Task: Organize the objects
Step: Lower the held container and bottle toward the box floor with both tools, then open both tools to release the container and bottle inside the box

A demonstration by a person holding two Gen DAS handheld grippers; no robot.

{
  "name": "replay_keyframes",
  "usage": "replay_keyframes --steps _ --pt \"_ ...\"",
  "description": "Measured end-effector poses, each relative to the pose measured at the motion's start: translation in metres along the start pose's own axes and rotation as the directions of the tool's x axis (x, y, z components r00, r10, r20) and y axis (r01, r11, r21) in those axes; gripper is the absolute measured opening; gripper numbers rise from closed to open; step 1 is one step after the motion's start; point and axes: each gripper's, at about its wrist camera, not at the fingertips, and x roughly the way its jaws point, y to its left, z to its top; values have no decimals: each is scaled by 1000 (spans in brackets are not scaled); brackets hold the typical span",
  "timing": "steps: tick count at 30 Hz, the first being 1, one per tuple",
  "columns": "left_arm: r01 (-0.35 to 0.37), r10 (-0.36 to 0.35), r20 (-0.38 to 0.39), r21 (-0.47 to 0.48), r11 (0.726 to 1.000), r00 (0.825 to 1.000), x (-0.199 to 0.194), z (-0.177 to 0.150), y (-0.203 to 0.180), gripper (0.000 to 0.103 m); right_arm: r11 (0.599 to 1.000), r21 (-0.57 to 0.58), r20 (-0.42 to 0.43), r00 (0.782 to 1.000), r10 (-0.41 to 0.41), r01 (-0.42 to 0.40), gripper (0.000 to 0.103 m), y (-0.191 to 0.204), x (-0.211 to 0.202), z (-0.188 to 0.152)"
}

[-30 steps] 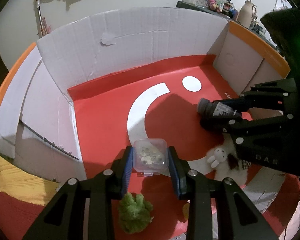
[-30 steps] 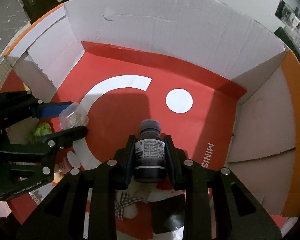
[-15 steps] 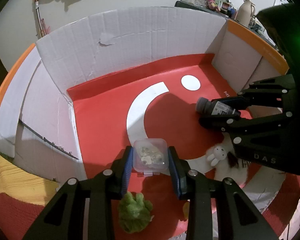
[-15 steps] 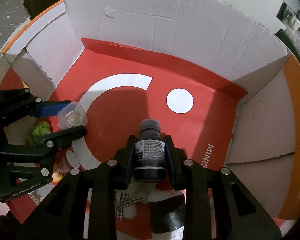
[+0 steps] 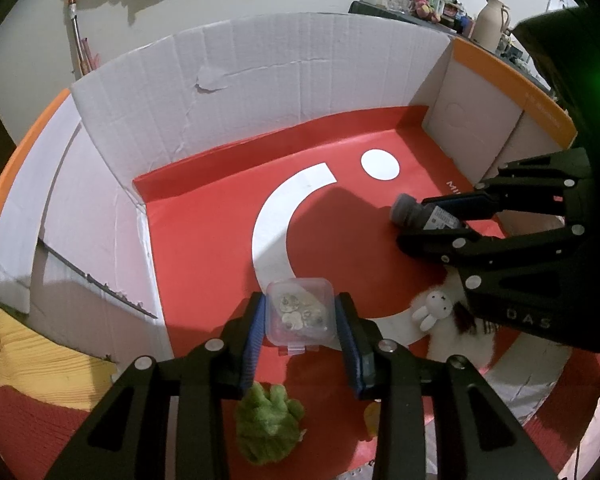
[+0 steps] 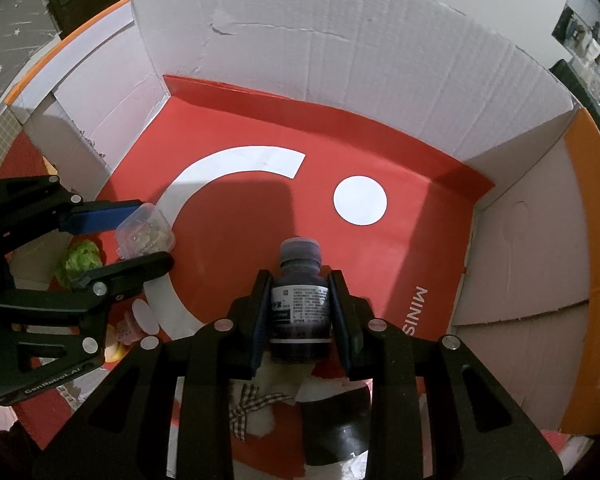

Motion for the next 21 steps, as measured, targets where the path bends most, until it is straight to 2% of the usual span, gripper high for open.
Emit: replay_keyframes --steps 4,6,16,18,21 --pt "-10 10 4 9 1000 1000 1 0 1 38 1000 2 -1 1000 2 -2 27 -6 -4 -2" --pt "-15 14 5 13 1000 1000 0 4 -14 38 1000 3 -2 1000 1 -1 27 -9 -6 -3" --pt "-8 8 5 7 1000 1000 9 12 -16 39 1000 13 -3 1000 5 -5 27 -18 -15 -5" --pt "-7 7 6 4 1000 1000 9 12 -16 44 1000 14 -3 1000 5 -5 28 -21 -17 -6" --pt "-4 4 9 1 1000 1000 9 13 -14 45 1000 16 -3 1000 3 -3 30 -25 -20 -7"
